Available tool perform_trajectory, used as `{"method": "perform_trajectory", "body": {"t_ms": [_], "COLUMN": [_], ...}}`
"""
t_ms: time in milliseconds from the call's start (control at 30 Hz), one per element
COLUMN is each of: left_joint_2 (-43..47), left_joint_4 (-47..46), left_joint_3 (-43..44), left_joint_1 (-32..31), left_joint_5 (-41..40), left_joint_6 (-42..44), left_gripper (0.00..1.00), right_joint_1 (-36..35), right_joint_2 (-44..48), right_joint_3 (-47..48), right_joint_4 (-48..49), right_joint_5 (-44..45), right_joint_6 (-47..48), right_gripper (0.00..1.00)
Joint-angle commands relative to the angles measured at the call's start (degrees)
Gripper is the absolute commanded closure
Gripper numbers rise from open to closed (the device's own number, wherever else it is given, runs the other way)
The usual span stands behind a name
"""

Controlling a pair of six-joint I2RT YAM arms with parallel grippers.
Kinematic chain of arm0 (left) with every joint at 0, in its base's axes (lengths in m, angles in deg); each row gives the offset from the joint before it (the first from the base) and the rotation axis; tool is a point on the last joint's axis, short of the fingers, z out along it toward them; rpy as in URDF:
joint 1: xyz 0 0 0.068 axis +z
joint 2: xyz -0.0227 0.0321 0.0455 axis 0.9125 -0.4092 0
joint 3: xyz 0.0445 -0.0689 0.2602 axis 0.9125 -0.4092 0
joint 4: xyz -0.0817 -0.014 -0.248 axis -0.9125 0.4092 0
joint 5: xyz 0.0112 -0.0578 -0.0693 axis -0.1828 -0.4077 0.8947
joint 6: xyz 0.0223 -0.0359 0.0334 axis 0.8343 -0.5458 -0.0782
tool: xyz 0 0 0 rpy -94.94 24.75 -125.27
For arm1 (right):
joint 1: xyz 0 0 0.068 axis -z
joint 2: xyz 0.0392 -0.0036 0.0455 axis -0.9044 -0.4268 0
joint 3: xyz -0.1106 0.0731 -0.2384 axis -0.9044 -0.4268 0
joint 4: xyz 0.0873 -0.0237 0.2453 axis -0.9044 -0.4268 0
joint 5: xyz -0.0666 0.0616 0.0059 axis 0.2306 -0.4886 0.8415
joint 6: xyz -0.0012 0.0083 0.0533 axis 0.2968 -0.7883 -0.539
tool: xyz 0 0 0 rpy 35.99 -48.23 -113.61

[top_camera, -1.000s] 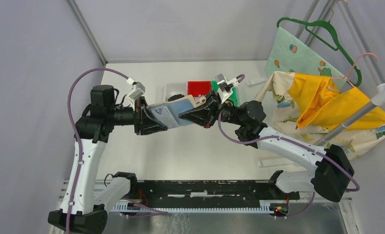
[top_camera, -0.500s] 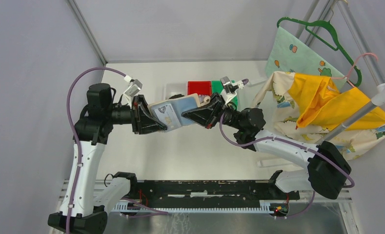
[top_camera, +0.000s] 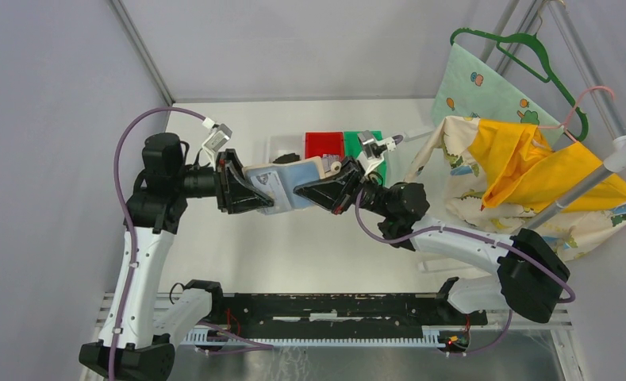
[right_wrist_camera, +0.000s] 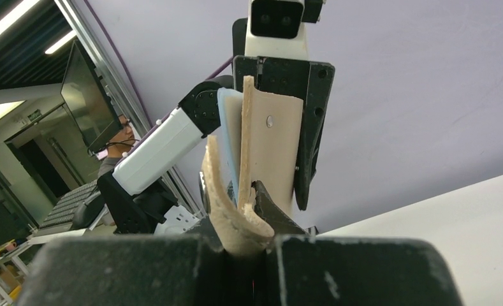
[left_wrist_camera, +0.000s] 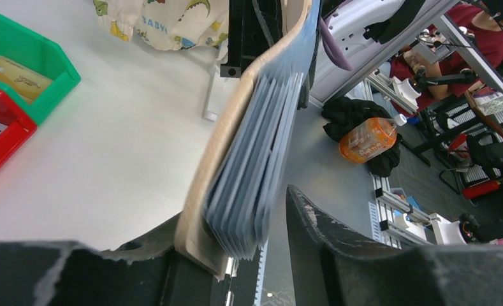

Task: Take the credit cards out of the card holder
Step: Remove the credit card from the card holder.

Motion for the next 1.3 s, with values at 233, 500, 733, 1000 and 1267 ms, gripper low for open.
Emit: {"method": "perform_trajectory", "body": {"t_ms": [233,500,733,1000,1267], "left_joint_2": [2.3,2.8,2.3,-1.3,-2.4], "left_joint_4": [-7.7,-7.9,-6.4,11.1,12.2], "left_joint_3": [0.7,0.8,-0.7,3.0,4.9], "left_joint_1": [0.0,0.0,0.0,-0.1,0.0], "left_joint_5": [3.1,-0.2,-2.6,-2.4,-1.6], "left_joint_6": [-5.8,-6.3,-3.7,12.4,12.8], "left_gripper": [0.87,0.98,0.98,0.98,0.54], "right_joint_1": [-1.7,-3.0,-0.3,1.8,1.9], "right_joint_2": [0.1,0.7,4.0,2.7,1.0], "right_joint_3": [-2.6,-5.7,-7.0,2.6,6.1], "right_joint_4": [8.3,9.5,3.2,-8.3,-10.5], "right_joint_5": [4.3,9.0,6.9,-7.9,-11.5], "right_joint_6": [0.2,0.0,2.8,7.4,4.7], "right_gripper": [1.0,0.88,0.49,0.49,1.0]}}
